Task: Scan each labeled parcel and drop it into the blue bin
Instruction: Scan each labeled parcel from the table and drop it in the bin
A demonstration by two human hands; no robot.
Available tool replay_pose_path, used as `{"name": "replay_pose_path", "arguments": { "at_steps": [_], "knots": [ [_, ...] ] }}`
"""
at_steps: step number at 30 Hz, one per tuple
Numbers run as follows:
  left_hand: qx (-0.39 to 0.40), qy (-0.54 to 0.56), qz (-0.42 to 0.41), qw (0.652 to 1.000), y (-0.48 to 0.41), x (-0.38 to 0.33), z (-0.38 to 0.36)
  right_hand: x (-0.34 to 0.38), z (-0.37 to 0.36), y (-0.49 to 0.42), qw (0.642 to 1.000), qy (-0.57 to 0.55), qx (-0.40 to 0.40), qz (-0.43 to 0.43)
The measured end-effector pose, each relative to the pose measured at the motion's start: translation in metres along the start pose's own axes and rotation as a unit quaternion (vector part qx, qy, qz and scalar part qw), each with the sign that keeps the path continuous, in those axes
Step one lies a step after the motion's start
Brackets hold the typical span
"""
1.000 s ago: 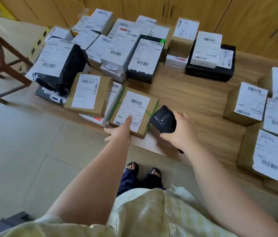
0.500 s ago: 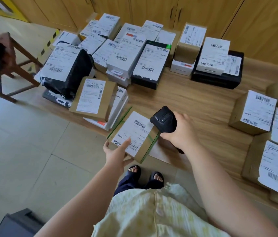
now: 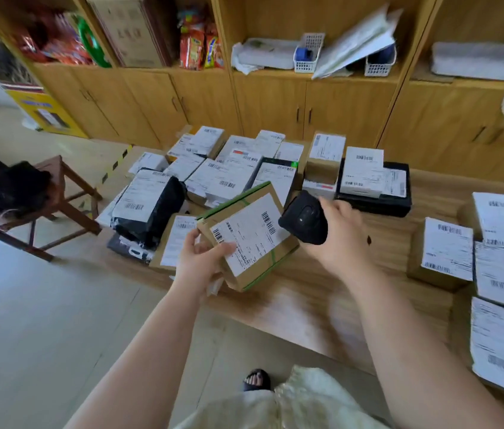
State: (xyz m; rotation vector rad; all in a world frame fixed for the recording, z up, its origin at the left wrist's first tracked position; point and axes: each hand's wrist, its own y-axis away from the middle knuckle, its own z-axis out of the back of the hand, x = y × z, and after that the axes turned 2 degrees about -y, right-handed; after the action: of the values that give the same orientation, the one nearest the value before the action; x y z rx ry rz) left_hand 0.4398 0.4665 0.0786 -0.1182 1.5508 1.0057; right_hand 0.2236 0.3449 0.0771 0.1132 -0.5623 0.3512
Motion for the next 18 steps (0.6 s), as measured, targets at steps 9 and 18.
{"name": "replay_pose_path", "arguments": {
  "at_steps": [9,18],
  "knots": [
    [-0.036,-0.136,-0.062,0.988,-0.005,-0.047,0.015,0.026,0.001,0.027,0.981,0.188,0.036,0.032],
    [-0.033,-0.116,-0.077,0.99,-0.005,-0.05,0.014,0.017,-0.004,0.025,0.986,0.165,0.04,0.006]
  ]
}}
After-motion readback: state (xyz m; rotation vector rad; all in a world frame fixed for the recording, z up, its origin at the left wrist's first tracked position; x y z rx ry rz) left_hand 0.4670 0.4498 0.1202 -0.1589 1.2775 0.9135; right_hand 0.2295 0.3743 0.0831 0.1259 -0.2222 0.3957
